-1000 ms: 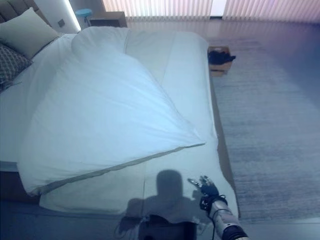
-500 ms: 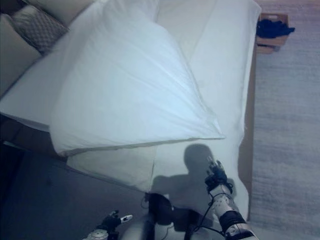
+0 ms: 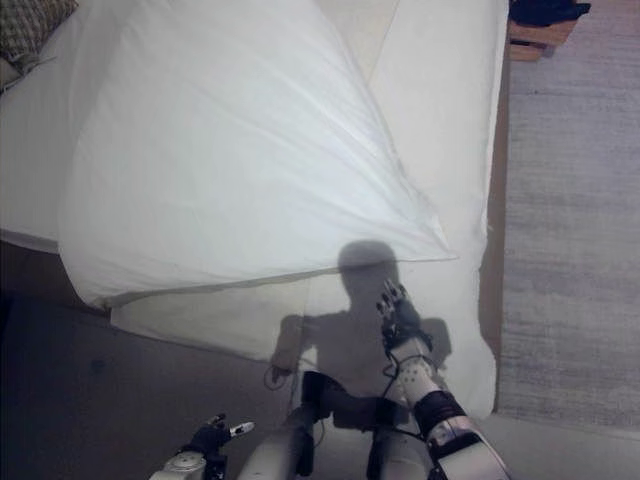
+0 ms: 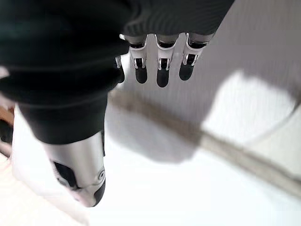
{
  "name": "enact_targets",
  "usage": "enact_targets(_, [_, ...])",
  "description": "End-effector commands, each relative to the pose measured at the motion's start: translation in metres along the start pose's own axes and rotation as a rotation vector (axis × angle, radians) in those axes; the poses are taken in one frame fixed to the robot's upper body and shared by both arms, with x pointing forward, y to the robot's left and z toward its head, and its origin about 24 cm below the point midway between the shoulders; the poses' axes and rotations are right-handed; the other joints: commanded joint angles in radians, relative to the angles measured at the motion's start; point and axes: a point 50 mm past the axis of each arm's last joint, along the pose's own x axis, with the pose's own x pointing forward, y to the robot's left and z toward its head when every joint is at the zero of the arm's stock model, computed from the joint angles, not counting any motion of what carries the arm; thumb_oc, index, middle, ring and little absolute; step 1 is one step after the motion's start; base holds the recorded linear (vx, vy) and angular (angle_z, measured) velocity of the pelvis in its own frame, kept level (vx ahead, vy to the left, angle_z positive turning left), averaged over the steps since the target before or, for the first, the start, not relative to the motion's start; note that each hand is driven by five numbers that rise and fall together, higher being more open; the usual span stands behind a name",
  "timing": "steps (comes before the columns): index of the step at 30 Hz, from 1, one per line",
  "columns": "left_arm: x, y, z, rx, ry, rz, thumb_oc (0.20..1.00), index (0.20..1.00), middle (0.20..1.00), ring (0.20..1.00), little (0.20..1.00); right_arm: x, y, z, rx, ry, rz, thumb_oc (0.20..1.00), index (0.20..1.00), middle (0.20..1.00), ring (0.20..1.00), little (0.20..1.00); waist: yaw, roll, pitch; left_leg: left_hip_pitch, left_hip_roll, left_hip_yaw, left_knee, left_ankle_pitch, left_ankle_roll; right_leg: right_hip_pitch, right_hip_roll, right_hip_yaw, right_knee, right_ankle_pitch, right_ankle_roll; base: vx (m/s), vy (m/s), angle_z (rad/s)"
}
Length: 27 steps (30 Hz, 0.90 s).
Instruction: Make the bed
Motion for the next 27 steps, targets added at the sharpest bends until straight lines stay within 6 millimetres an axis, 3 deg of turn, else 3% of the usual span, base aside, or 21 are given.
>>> enact_targets(1, [-0.001,0.006,-0.009,0.003,0.029,0.036,1.0,1.0,1.0,1.0,1.0,0.001,0.028,0.019,0.082,-0.098,0.113,1.0,1.0,1.0,1.0,1.0,0.004,-0.023,-0.005,0.006,-0.041,0.005,0.068,-0.044,0.034,-0.013,-0.025,0.009,-0.057,0.087,0.062,0.03,0.04,0.04])
enact_targets(6, [0.0,0.005,-0.003,-0.008,0.007,0.034,1.0,1.0,1.0,1.0,1.0,0.003,0.038,0.027,0.045,-0.126,0.128,1.0,1.0,1.0,1.0,1.0,0.012,-0.027,0.008,0.007,-0.047,-0.001,0.066,-0.045,0.037,-0.011,-0.033,0.0,-0.059,0.091,0.067,0.02,0.025,0.02])
enact_targets(9, [0.0,0.006,-0.001,-0.017,0.002,0.051,1.0,1.0,1.0,1.0,1.0,0.003,0.032,0.027,-0.153,-0.127,0.092,1.0,1.0,1.0,1.0,1.0,0.015,-0.046,0.015,0.007,-0.051,0.006,0.096,-0.069,0.045,-0.009,-0.037,0.0,-0.048,0.091,0.075,0.01,0.069,-0.01])
enact_targets(10, [0.0,0.008,-0.001,-0.019,-0.002,0.059,1.0,1.0,1.0,1.0,1.0,0.001,0.022,0.021,-0.27,-0.098,0.073,1.0,1.0,1.0,1.0,1.0,0.015,-0.057,0.021,0.008,-0.055,0.014,0.135,-0.1,0.058,-0.014,-0.045,0.012,-0.01,0.084,0.081,0.01,0.109,-0.07])
enact_targets(12, [0.0,0.007,-0.001,-0.019,-0.001,0.056,1.0,1.0,1.0,1.0,1.0,-0.002,0.013,0.014,-0.274,-0.065,0.064,1.0,1.0,1.0,1.0,1.0,0.016,-0.054,0.021,0.014,-0.059,0.019,0.149,-0.115,0.066,-0.02,-0.049,0.018,0.032,0.067,0.088,0.02,0.164,-0.18])
enact_targets(13, [-0.001,0.006,-0.004,-0.015,0.003,0.049,1.0,1.0,1.0,1.0,1.0,-0.006,-0.001,0.001,-0.286,-0.013,0.043,1.0,1.0,1.0,1.0,1.0,0.015,-0.042,0.02,0.04,-0.065,0.031,0.159,-0.14,0.083,-0.05,-0.069,0.023,0.136,0.053,0.102,0.03,0.19,-0.23])
enact_targets(16, [-0.001,0.01,-0.004,-0.017,0.0,0.054,1.0,1.0,1.0,1.0,1.0,-0.008,-0.007,-0.007,-0.278,0.024,0.033,1.0,1.0,1.0,1.0,1.0,0.009,-0.033,0.026,0.066,-0.07,0.049,0.171,-0.152,0.09,-0.078,-0.075,0.025,0.225,0.048,0.112,0.05,0.122,-0.45])
enact_targets(18, [-0.002,0.015,-0.007,-0.031,0.004,0.067,1.0,1.0,1.0,1.0,1.0,-0.009,-0.01,-0.013,-0.281,0.055,0.03,1.0,1.0,1.0,1.0,1.0,0.011,-0.035,0.024,0.097,-0.073,0.069,0.168,-0.167,0.086,-0.077,-0.073,-0.014,0.169,0.054,0.108,0.08,0.026,-0.41])
enact_targets(19, [-0.002,0.016,-0.007,-0.041,0.005,0.069,1.0,1.0,1.0,1.0,1.0,-0.009,-0.011,-0.014,-0.277,0.063,0.03,1.0,1.0,1.0,1.0,1.0,0.007,-0.036,0.02,0.104,-0.078,0.071,0.166,-0.171,0.084,-0.081,-0.057,-0.017,0.137,0.06,0.104,0.08,-0.075,-0.32])
enact_targets(21, [-0.001,0.016,-0.006,-0.023,0.004,0.062,1.0,1.0,1.0,1.0,1.0,-0.013,-0.02,-0.016,-0.26,0.069,0.014,1.0,1.0,1.0,1.0,1.0,-0.021,-0.031,-0.003,0.099,-0.101,0.033,0.199,-0.175,0.072,-0.058,-0.013,0.072,0.1,0.037,0.094,0.14,-0.135,-0.06])
enact_targets(22, [-0.001,0.014,-0.003,0.006,-0.015,0.045,1.0,1.0,1.0,1.0,1.0,-0.016,-0.025,-0.017,-0.248,0.074,0.014,1.0,1.0,1.0,1.0,1.0,-0.032,-0.026,-0.015,0.084,-0.105,0.03,0.231,-0.174,0.056,-0.052,0.002,0.077,0.104,0.029,0.074,0.11,-0.126,0.54])
enact_targets(25, [-0.002,0.003,0.001,0.001,-0.032,0.01,1.0,1.0,1.0,1.0,1.0,-0.021,-0.037,-0.011,-0.271,0.071,-0.005,1.0,1.0,1.0,1.0,1.0,-0.032,-0.007,-0.011,0.032,-0.096,0.025,0.389,-0.146,-0.012,0.013,-0.033,0.021,0.093,-0.001,0.041,0.07,-0.081,0.81])
enact_targets(26, [-0.002,0.001,0.002,-0.003,-0.035,0.007,1.0,1.0,1.0,1.0,1.0,-0.022,-0.039,-0.012,-0.271,0.073,-0.009,1.0,1.0,1.0,1.0,1.0,-0.027,-0.006,-0.005,0.023,-0.095,0.001,0.429,-0.127,-0.023,0.041,-0.028,0.012,0.082,-0.014,0.032,0.13,-0.064,0.5])
enact_targets(27, [-0.002,0.0,0.006,-0.025,-0.048,0.007,1.0,1.0,1.0,1.0,1.0,-0.021,-0.038,-0.011,-0.261,0.073,-0.012,1.0,1.0,1.0,1.0,1.0,-0.022,-0.007,-0.003,-0.001,-0.055,-0.02,0.41,-0.116,-0.016,0.066,-0.034,0.007,0.073,-0.036,0.034,0.1,-0.042,0.33])
